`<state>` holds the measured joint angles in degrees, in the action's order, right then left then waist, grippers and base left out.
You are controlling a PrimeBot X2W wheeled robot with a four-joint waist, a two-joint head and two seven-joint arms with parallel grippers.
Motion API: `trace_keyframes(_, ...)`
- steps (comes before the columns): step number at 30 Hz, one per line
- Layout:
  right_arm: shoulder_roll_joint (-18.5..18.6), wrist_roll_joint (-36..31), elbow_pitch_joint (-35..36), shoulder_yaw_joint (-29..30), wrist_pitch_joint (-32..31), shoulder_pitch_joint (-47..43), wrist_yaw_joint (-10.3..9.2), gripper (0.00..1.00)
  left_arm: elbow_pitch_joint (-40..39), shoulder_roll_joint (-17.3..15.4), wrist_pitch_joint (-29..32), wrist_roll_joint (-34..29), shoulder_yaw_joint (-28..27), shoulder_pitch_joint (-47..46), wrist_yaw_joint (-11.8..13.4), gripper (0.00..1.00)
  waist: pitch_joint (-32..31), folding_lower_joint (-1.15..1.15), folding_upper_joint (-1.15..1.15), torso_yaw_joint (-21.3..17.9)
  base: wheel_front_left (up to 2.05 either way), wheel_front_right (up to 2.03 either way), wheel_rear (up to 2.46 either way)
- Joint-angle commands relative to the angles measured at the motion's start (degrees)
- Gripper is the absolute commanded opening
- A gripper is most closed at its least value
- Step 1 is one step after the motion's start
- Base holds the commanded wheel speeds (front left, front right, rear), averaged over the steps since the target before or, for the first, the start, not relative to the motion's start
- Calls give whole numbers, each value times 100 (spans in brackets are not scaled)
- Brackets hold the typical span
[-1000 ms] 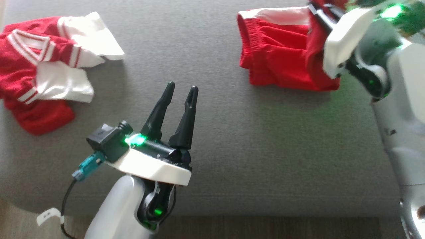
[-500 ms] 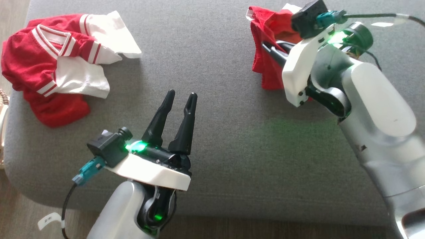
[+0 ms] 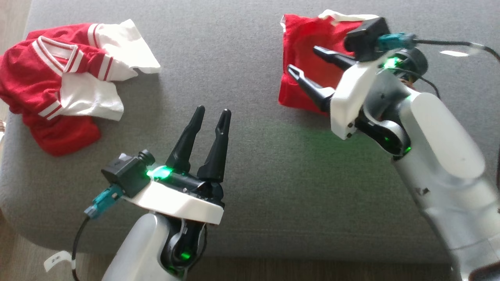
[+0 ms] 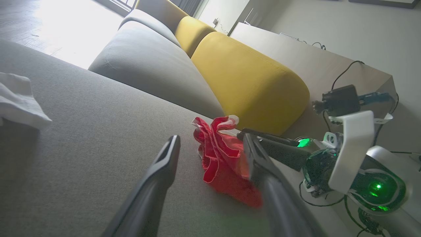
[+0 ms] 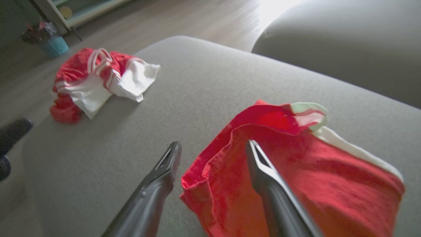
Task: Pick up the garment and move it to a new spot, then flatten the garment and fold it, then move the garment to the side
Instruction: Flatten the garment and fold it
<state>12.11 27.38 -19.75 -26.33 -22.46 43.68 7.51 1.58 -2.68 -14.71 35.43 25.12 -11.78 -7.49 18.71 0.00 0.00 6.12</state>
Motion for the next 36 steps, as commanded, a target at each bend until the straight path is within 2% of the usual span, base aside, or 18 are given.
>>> trace_keyframes(1, -96, 42, 376, 104, 157, -122, -2, 100, -215, -21, -29, -50, -203, 53, 0, 100, -26, 0, 0, -33, 0, 0, 0)
trace_keyframes(6, 11, -205, 843, 539, 569, -606, -2, 100, -281, -21, -29, -123, -313, 113, 18, 100, -91, 0, 0, -146, 0, 0, 0)
trace_keyframes(12, 88, -541, 967, 1112, 903, -1152, -2, 100, -318, -20, -29, -209, -297, 152, 33, 100, -157, 0, 0, -179, 0, 0, 0)
trace_keyframes(13, 74, -574, 975, 1232, 962, -1255, -2, 94, -328, -20, -29, -228, -298, 159, 38, 100, -181, 0, 0, -173, 0, 0, 0)
trace_keyframes(14, 43, -586, 986, 1342, 1016, -1367, -2, 80, -335, -20, -29, -241, -302, 176, 46, 100, -213, 0, 0, -168, 0, 0, 0)
trace_keyframes(15, 15, -596, 1012, 1429, 1064, -1482, -2, 54, -341, -20, -29, -255, -311, 198, 62, 100, -245, 0, 0, -166, 0, 0, 0)
trace_keyframes(17, -63, -594, 1084, 1586, 1170, -1716, -2, 29, -367, -20, -29, -310, -358, 257, 124, 100, -325, 0, 0, -177, 0, 0, 0)
trace_keyframes(18, -63, -594, 1084, 1586, 1170, -1716, -2, 29, -367, -20, -29, -310, -358, 257, 124, 100, -325, 0, 0, -177, 0, 0, 0)
trace_keyframes(19, -103, -609, 1130, 1657, 1237, -1835, -2, 13, -384, -20, -29, -341, -390, 299, 173, 100, -369, 0, 0, -187, 0, 0, 0)
trace_keyframes(20, -148, -626, 1181, 1712, 1300, -1958, -2, 6, -405, -20, -29, -386, -425, 343, 231, 100, -414, 0, 0, -201, 0, 0, 0)
trace_keyframes(21, -209, -630, 1231, 1766, 1363, -2087, -2, 4, -433, -20, -29, -426, -464, 390, 293, 100, -461, 0, 0, -221, 0, 0, 0)
trace_keyframes(22, -269, -651, 1282, 1823, 1427, -2215, -2, 7, -466, -20, -29, -463, -505, 441, 361, 100, -502, 0, 0, -242, 0, 0, 0)
trace_keyframes(24, -377, -762, 1392, 1896, 1570, -2470, -2, 31, -529, -20, -29, -573, -594, 540, 504, 100, -579, 0, 0, -293, 0, 0, 0)
trace_keyframes(26, -508, -838, 1477, 1972, 1719, -2716, -2, 98, -590, -20, -29, -718, -674, 636, 630, 100, -642, 0, 0, -345, 0, 0, 0)
trace_keyframes(30, -693, -1026, 1587, 2030, 2099, -3135, -2, 100, -718, -20, -29, -978, -857, 869, 839, 100, -758, 0, 0, -456, 0, 0, 0)
trace_keyframes(36, -853, -1430, 1558, 2170, 2872, -3587, -2, 100, -798, -22, -29, -1708, -1171, 1265, 976, 100, -959, 0, 0, -552, 0, 0, 0)
